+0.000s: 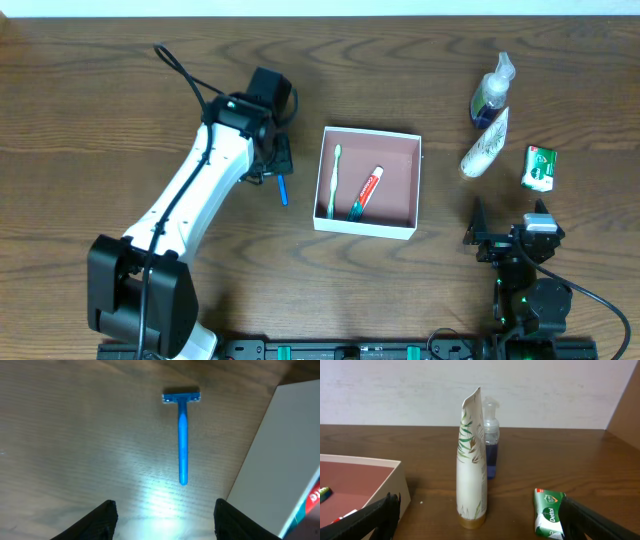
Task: Pack container
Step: 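Move the left gripper over the blue razor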
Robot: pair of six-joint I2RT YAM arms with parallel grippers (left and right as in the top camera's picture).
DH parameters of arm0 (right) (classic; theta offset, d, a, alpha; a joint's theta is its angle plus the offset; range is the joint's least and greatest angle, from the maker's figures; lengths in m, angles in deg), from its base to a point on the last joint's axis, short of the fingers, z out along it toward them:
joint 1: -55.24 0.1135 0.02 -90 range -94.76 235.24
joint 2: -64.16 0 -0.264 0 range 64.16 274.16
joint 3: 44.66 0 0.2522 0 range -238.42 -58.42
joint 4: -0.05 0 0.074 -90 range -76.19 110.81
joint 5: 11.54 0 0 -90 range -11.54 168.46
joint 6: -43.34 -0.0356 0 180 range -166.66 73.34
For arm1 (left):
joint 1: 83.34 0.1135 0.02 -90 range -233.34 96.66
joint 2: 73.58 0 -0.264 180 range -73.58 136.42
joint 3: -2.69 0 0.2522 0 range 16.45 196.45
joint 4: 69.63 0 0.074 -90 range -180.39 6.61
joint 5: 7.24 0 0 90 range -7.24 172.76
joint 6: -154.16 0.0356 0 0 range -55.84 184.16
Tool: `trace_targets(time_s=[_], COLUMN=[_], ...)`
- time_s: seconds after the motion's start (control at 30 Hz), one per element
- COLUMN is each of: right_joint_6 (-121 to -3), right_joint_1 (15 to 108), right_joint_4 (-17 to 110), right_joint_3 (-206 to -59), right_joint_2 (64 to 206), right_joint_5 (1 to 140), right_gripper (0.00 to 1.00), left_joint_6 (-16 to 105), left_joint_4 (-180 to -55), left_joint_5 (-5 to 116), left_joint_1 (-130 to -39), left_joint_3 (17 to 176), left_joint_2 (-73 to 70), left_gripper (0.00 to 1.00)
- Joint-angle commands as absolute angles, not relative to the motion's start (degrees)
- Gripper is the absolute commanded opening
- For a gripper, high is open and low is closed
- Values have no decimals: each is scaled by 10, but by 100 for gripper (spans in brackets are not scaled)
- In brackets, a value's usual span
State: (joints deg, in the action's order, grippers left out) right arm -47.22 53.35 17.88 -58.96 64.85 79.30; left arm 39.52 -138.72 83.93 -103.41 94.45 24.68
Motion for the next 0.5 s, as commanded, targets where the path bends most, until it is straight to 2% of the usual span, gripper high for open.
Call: trace_targets(time_s=[0.0, 0.47], right_joint_6=[-464, -464], right_joint_1=[539, 539], right_joint_4=[180, 180], right_joint_3=[-587, -587], right_joint_2=[645, 645], right_joint_5=[791, 791], right_gripper=[99, 99], left_joint_6=[388, 412], left_joint_4=[-1367, -1298], left_joint_5=[821, 821], left_joint_1=[-1034, -1034], left_joint_3=[916, 893], left_joint_2=[254, 325], left_gripper=[63, 63])
